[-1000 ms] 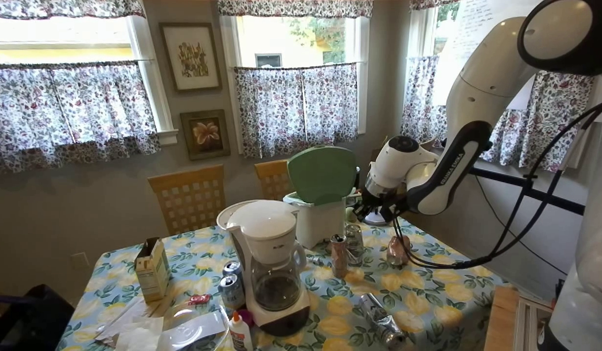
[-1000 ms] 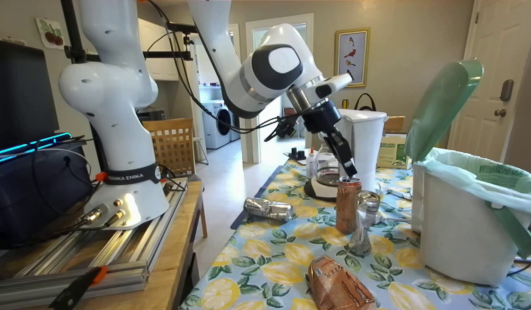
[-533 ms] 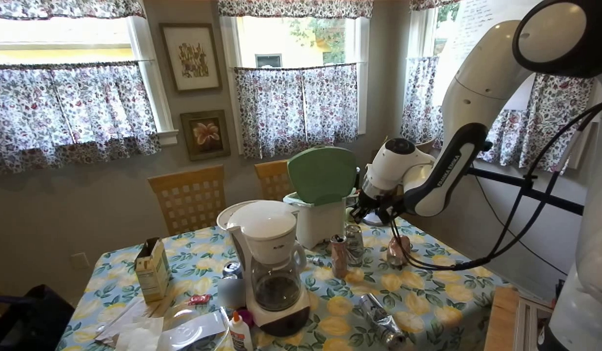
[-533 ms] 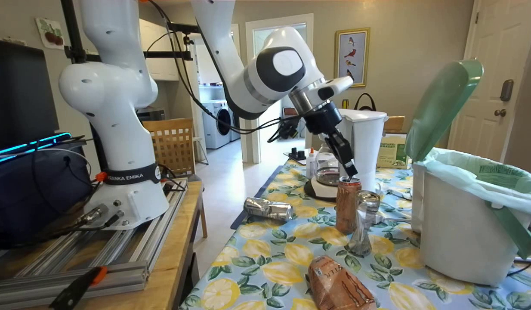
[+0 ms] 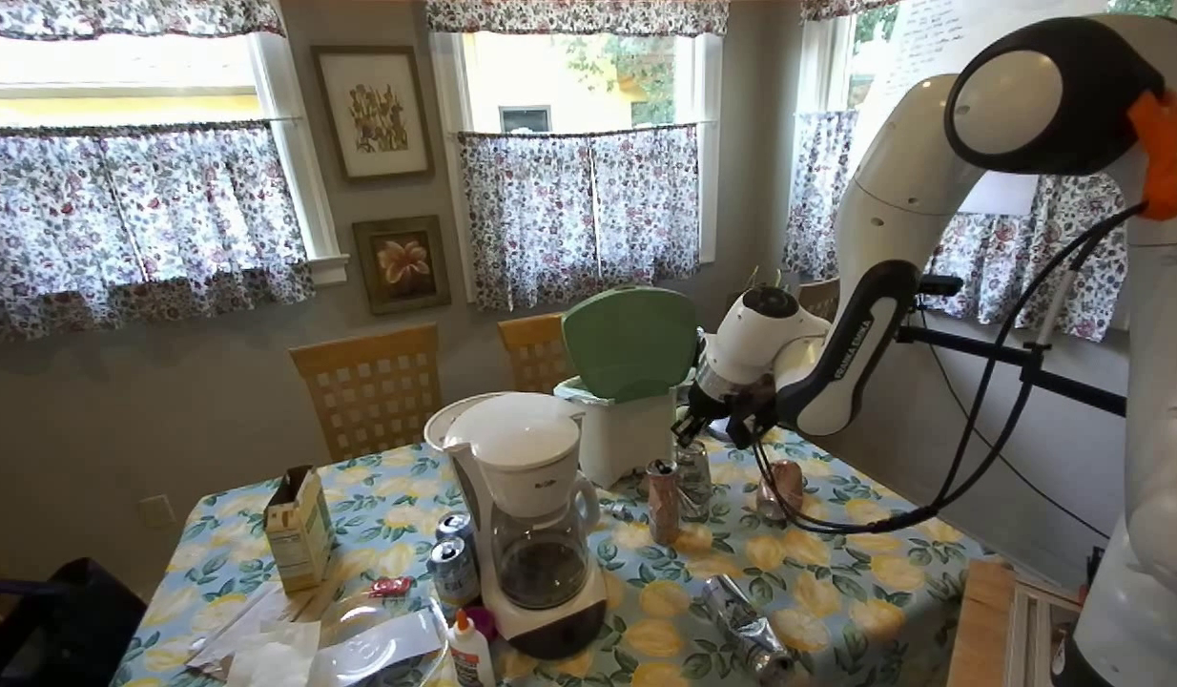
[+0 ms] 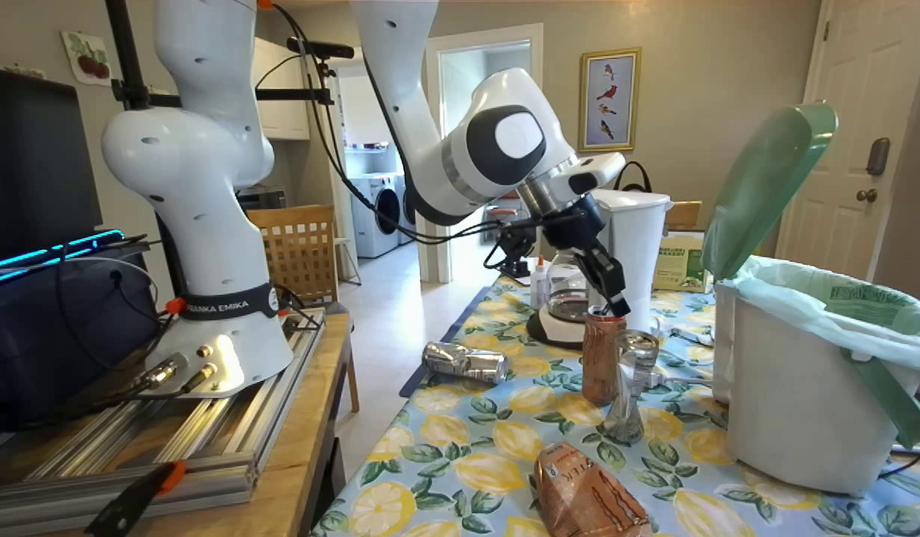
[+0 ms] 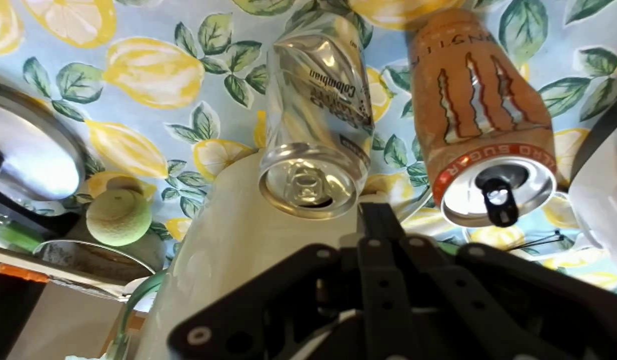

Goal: Drop all the cans on the table

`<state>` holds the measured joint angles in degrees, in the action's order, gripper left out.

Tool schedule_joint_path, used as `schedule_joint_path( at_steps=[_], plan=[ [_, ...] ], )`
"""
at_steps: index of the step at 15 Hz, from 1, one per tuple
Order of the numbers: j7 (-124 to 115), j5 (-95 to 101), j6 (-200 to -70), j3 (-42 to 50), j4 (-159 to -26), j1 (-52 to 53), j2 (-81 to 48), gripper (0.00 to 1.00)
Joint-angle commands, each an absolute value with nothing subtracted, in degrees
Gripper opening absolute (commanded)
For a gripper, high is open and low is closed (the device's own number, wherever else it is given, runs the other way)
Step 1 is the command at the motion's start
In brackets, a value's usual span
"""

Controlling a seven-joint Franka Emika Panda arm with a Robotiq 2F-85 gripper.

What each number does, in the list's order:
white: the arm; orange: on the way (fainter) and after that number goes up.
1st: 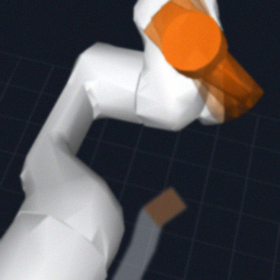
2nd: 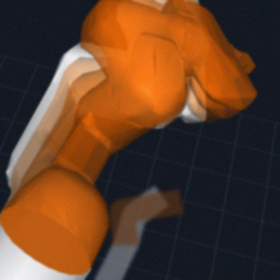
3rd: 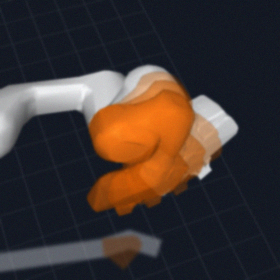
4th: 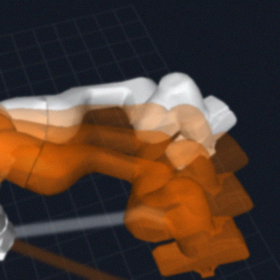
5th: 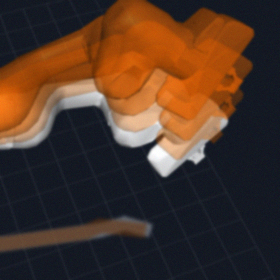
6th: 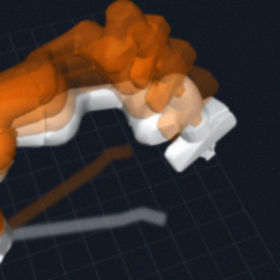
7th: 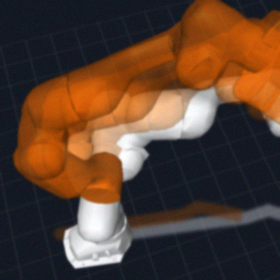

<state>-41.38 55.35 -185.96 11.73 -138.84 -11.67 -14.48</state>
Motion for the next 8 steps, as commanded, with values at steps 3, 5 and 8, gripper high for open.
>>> schedule_joint_path(
  at_steps=[3, 5, 8],
  plan=[
    [-40.0, 54.9, -189.8, 9.5, -135.6, -13.4, -19.6, 0.0],
    [-40.1, 54.8, -190.7, 7.6, -135.3, -14.7, -21.2, 0.0],
    [-34.0, 48.6, -191.2, 3.6, -136.0, -17.1, -22.4, 0.0]
  ],
)
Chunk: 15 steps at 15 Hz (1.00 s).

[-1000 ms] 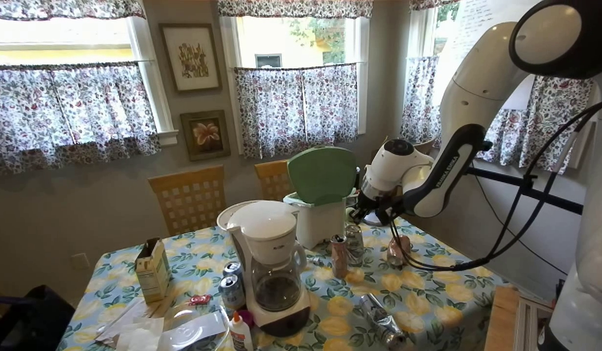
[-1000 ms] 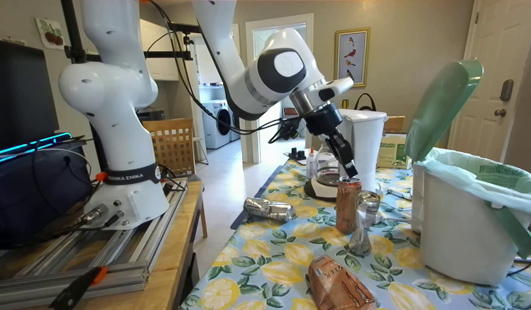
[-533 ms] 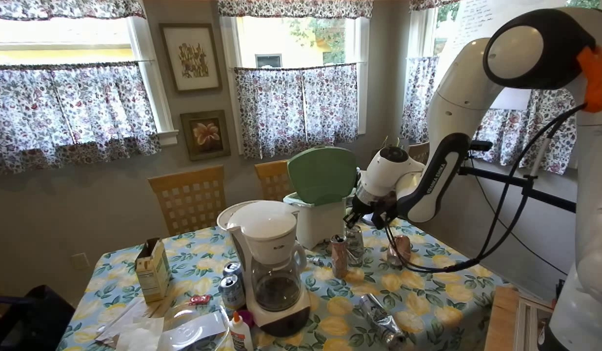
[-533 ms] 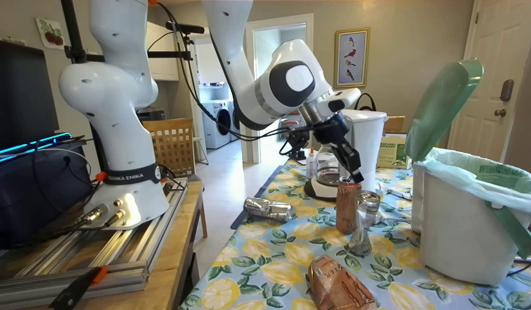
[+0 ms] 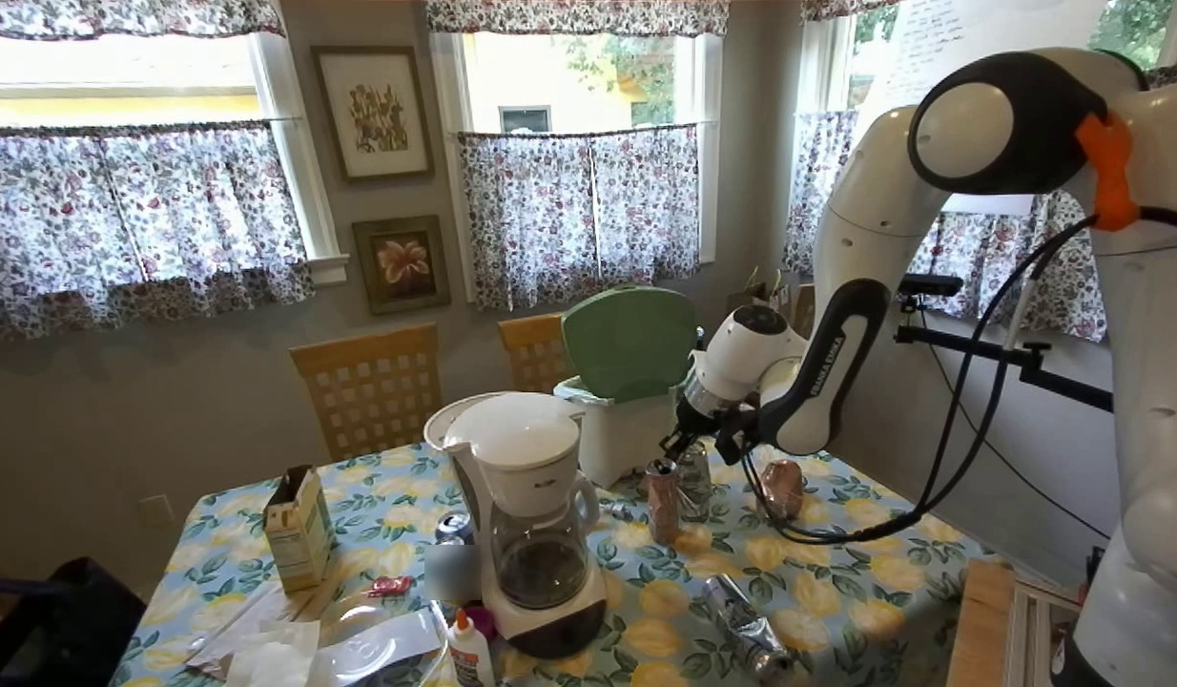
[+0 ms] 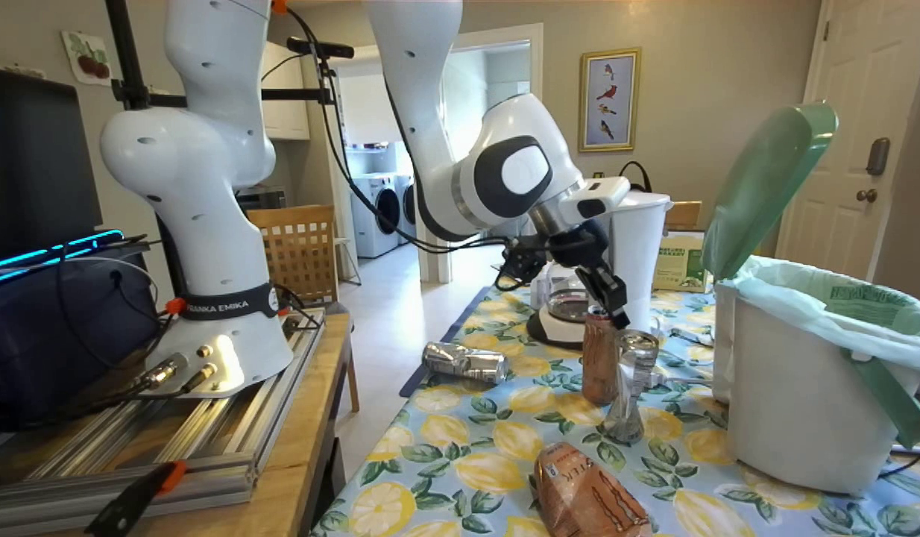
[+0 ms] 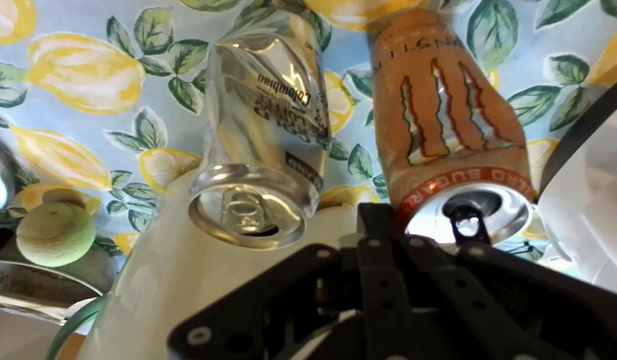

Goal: Drop all the cans on the table

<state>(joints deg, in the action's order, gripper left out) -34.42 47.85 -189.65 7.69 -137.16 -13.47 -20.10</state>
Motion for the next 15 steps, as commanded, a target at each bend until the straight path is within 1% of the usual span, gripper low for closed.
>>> schedule_joint_path(
  at_steps=[1, 12, 15],
  plan=[
    [-32.3, 47.7, -191.2, 2.4, -136.1, -17.6, -22.6, 0.0],
    [-29.9, 49.3, -191.9, -10.3, -137.9, -27.5, -20.7, 0.0],
    [-29.5, 51.0, -191.4, -16.8, -138.7, -32.3, -21.5, 0.0]
  ],
)
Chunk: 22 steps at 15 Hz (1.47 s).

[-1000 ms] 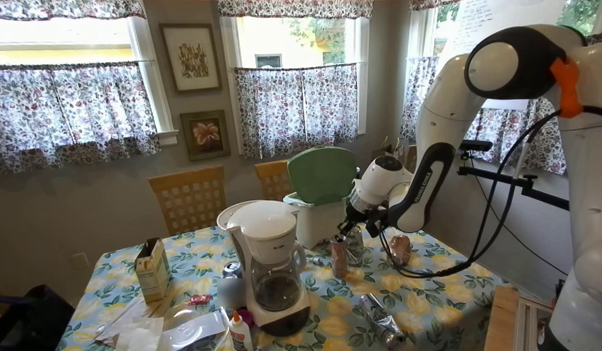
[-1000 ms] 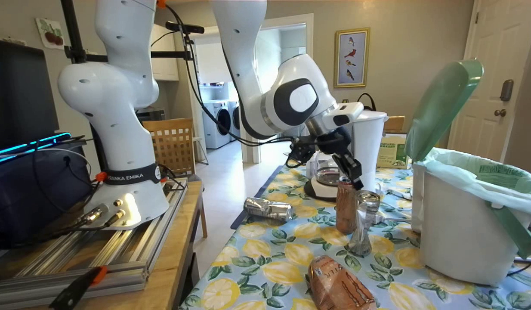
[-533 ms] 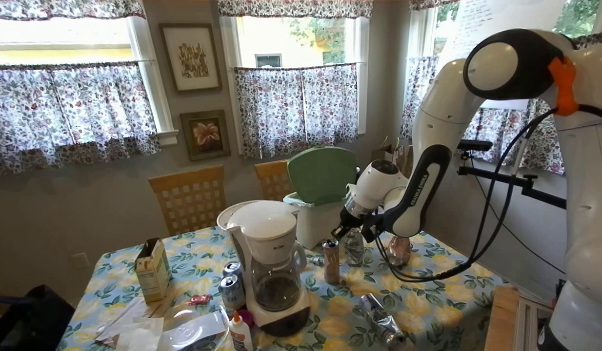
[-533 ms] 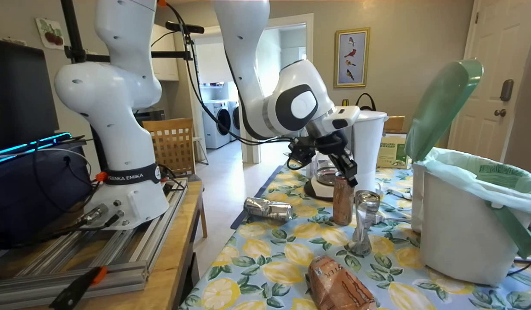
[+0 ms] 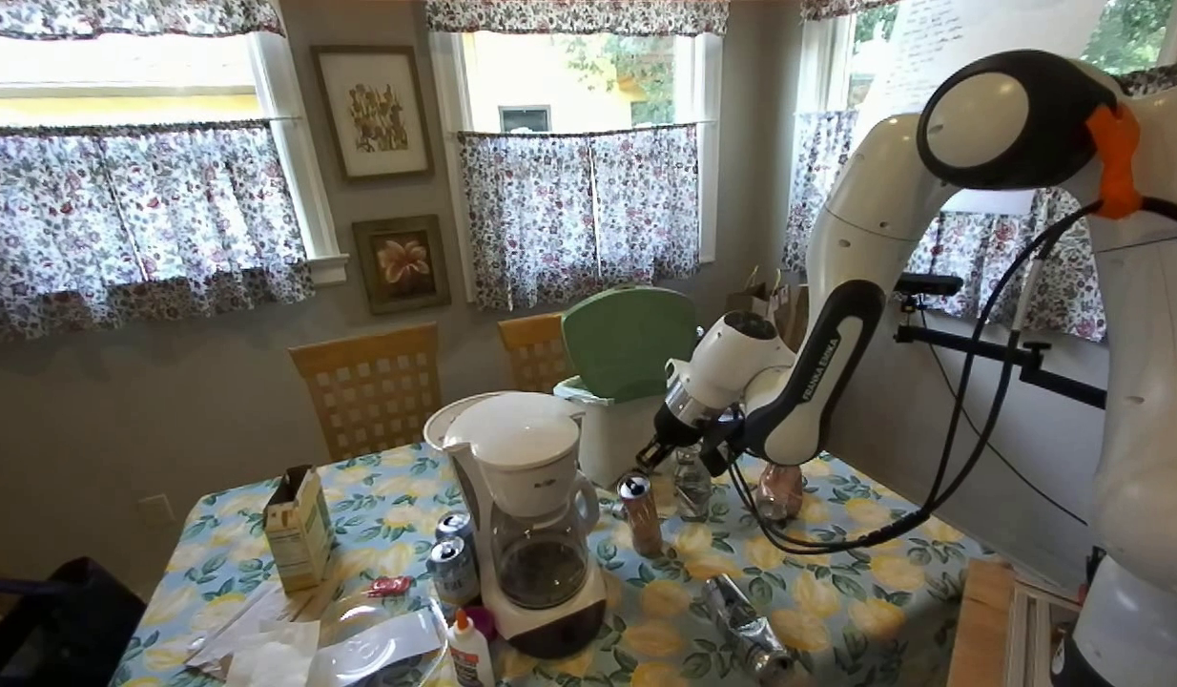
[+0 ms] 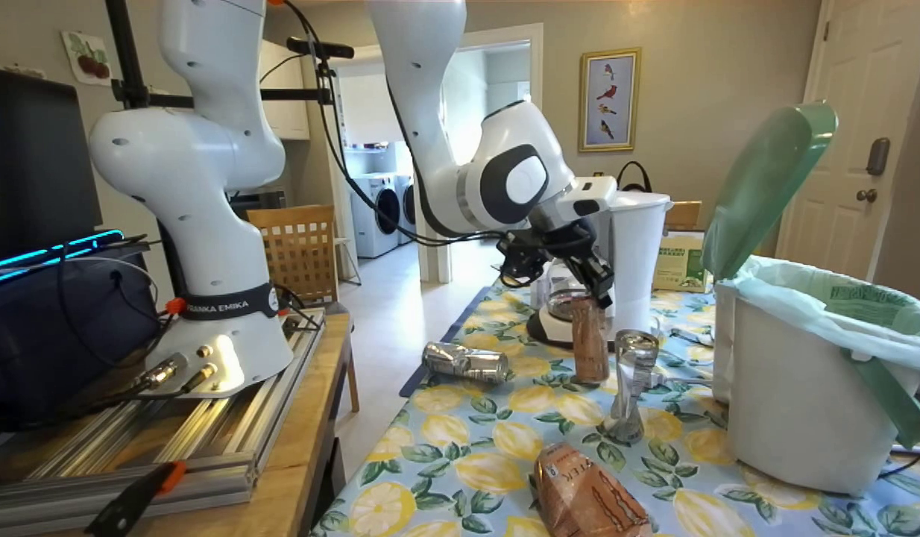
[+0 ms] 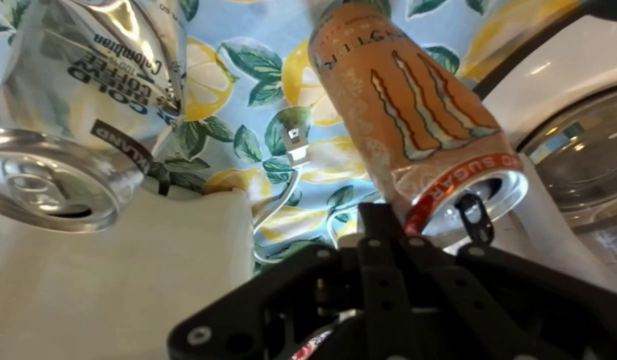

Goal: Drop all the cans on the table

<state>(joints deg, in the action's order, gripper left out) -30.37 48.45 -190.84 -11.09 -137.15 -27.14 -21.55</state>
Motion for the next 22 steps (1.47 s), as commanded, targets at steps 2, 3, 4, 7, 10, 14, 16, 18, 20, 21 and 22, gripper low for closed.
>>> schedule_joint_path(
  at_steps=[2, 3, 4, 7, 10, 14, 16, 18, 20, 21, 22],
  plan=[
    [-29.4, 52.3, -189.1, -21.7, -139.5, -36.1, -21.9, 0.0],
    [-29.2, 52.7, -187.5, -23.8, -139.9, -38.0, -22.0, 0.0],
    [-29.0, 52.5, -186.0, -25.0, -140.4, -39.3, -21.3, 0.0],
    [-27.7, 51.2, -181.9, -26.6, -140.9, -42.0, -18.9, 0.0],
    [-27.7, 51.2, -180.0, -25.4, -140.6, -43.1, -16.2, 0.0],
    [-18.6, 40.1, -180.3, -15.7, -140.7, -34.9, -13.9, 0.0],
    [-13.2, 33.5, -179.1, -11.5, -140.1, -31.0, -14.2, 0.0],
    [-7.3, 26.6, -178.6, -6.9, -139.8, -26.0, -14.8, 0.0],
    [-2.5, 20.8, -178.0, -3.4, -139.6, -21.9, -15.0, 0.0],
    [-0.8, 18.9, -177.5, -1.9, -139.5, -20.2, -14.9, 0.0],
    [0.8, 17.3, -177.8, -0.8, -139.2, -19.0, -15.4, 0.0]
  ],
)
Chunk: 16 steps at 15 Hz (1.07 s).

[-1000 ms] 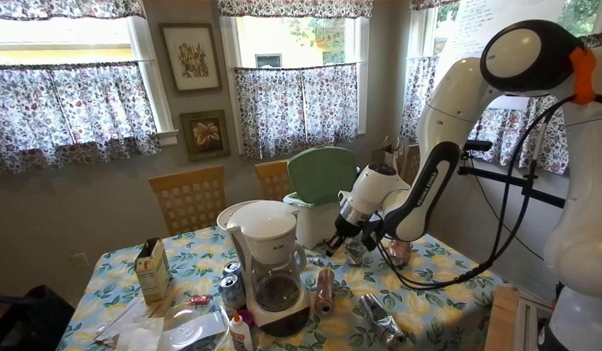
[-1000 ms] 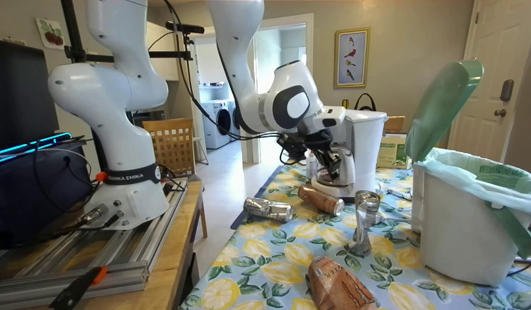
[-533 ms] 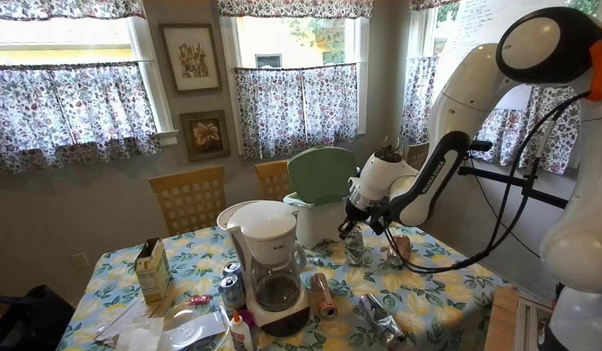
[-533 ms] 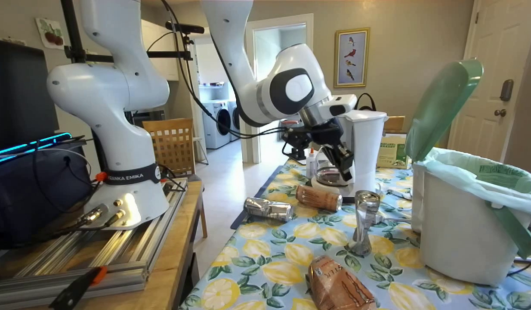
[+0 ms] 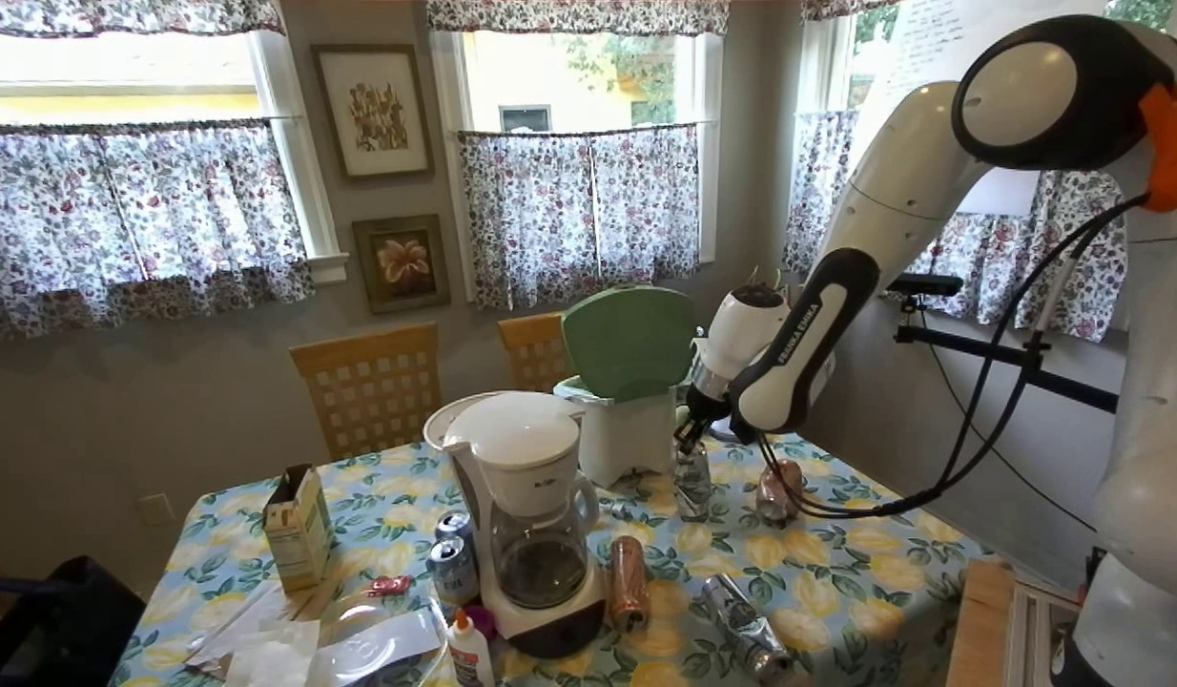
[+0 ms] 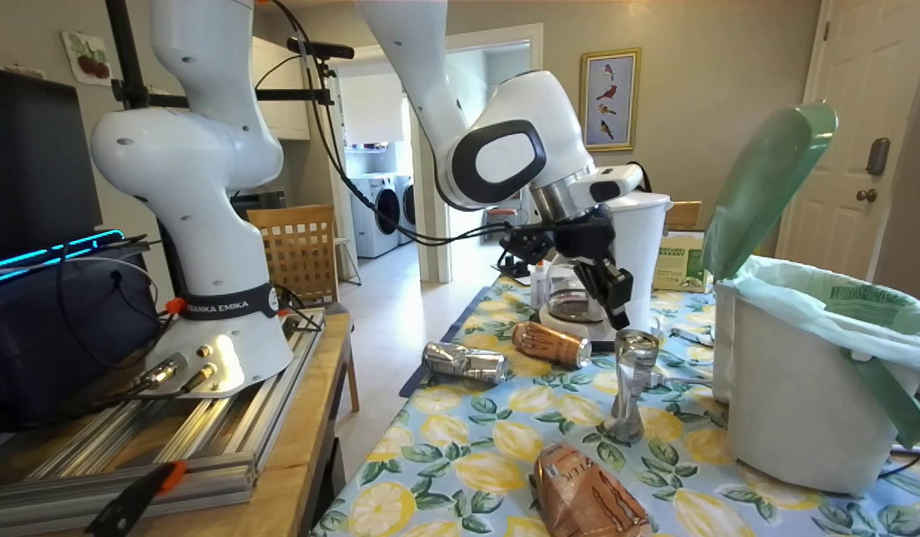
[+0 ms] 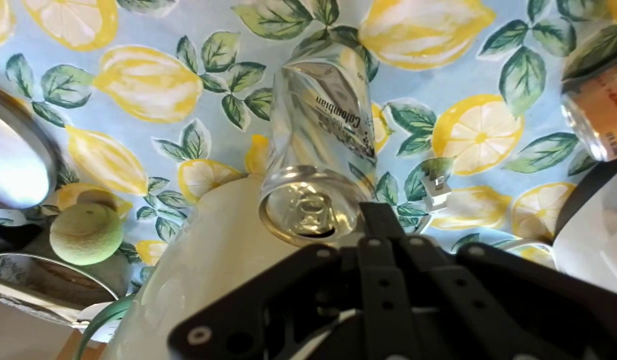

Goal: Drop all the cans on the table

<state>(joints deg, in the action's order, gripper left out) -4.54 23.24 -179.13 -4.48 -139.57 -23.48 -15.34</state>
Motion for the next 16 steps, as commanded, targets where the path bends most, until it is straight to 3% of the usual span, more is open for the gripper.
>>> schedule_joint_path(
  at_steps=[1, 16],
  plan=[
    [1.8, 15.9, -177.7, 0.0, -139.1, -17.9, -15.5, 0.0],
    [0.7, 17.0, -177.7, 12.3, -139.0, -8.3, -16.0, 0.0]
  ],
)
